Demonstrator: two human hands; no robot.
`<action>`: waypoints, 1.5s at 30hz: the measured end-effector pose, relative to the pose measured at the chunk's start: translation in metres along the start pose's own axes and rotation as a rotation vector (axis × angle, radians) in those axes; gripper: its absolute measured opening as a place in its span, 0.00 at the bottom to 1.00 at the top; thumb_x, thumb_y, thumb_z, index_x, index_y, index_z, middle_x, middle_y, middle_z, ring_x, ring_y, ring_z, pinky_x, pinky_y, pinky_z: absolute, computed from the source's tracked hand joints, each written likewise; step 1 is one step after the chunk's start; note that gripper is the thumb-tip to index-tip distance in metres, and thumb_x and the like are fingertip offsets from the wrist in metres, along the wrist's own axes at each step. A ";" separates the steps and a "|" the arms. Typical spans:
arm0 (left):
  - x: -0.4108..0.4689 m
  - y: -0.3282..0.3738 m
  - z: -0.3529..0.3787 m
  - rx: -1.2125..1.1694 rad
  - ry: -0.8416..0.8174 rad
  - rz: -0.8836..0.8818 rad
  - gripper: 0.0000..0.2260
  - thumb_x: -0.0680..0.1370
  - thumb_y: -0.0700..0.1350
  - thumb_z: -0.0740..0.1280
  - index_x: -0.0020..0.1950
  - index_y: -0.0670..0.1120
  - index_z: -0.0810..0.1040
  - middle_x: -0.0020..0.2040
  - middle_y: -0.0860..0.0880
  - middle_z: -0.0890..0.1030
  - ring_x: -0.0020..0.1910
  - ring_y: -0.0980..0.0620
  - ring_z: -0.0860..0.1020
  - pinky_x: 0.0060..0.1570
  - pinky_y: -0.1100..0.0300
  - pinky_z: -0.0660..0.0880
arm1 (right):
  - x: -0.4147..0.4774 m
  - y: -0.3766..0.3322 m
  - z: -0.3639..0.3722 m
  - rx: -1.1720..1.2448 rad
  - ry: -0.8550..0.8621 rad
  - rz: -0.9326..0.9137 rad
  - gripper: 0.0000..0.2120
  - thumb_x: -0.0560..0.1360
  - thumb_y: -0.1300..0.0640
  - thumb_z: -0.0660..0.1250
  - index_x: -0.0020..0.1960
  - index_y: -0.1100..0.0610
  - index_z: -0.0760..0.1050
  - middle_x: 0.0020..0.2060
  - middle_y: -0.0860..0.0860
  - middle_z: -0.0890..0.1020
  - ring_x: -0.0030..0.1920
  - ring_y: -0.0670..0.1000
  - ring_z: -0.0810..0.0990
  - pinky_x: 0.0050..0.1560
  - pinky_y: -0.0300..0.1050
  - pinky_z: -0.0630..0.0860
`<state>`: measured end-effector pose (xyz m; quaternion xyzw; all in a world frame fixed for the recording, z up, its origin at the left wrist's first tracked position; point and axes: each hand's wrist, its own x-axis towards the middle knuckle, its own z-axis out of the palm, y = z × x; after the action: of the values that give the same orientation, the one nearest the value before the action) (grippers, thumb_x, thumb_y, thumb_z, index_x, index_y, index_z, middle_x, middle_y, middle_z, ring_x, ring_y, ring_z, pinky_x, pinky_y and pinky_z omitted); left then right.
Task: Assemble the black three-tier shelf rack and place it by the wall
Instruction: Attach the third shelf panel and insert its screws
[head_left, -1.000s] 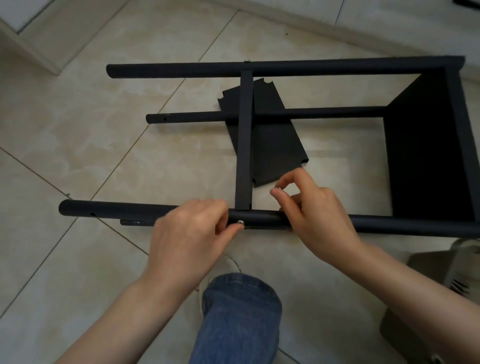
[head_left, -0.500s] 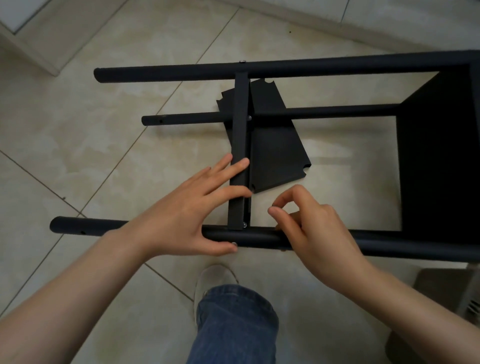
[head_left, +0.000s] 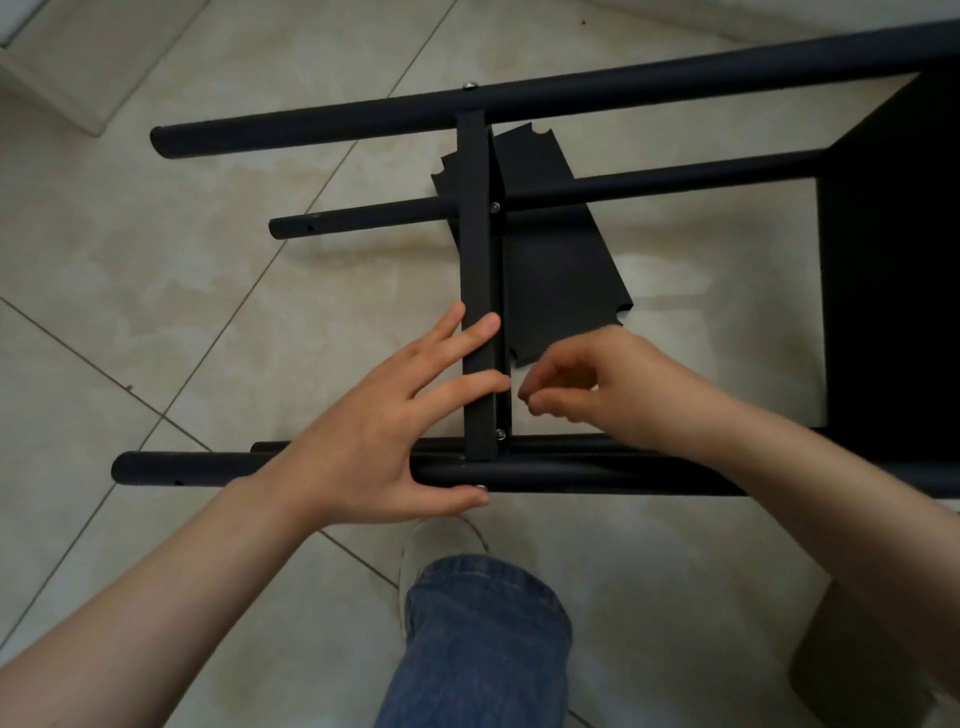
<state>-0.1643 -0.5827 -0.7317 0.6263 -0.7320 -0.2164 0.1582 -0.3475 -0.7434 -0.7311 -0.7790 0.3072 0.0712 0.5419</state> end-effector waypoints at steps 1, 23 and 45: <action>0.000 0.000 0.000 0.002 0.001 0.001 0.34 0.73 0.62 0.71 0.76 0.51 0.68 0.83 0.49 0.55 0.83 0.46 0.49 0.76 0.47 0.60 | 0.006 -0.001 -0.002 0.035 -0.029 0.012 0.05 0.76 0.56 0.72 0.44 0.46 0.82 0.38 0.46 0.85 0.41 0.40 0.82 0.43 0.31 0.78; 0.001 0.001 0.002 0.047 0.028 0.013 0.34 0.72 0.62 0.71 0.74 0.48 0.70 0.83 0.47 0.57 0.82 0.45 0.51 0.73 0.50 0.64 | 0.023 -0.003 0.021 0.273 -0.326 0.158 0.09 0.76 0.57 0.72 0.37 0.49 0.83 0.38 0.47 0.83 0.45 0.44 0.80 0.62 0.51 0.78; 0.000 0.000 0.002 0.049 0.036 0.021 0.35 0.72 0.61 0.72 0.75 0.49 0.69 0.82 0.47 0.58 0.82 0.45 0.52 0.72 0.47 0.66 | 0.029 0.003 0.023 0.350 -0.387 0.262 0.06 0.75 0.55 0.71 0.46 0.56 0.85 0.42 0.50 0.86 0.47 0.48 0.81 0.62 0.49 0.78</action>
<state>-0.1653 -0.5827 -0.7333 0.6260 -0.7408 -0.1852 0.1583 -0.3210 -0.7353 -0.7554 -0.5991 0.3039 0.2337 0.7029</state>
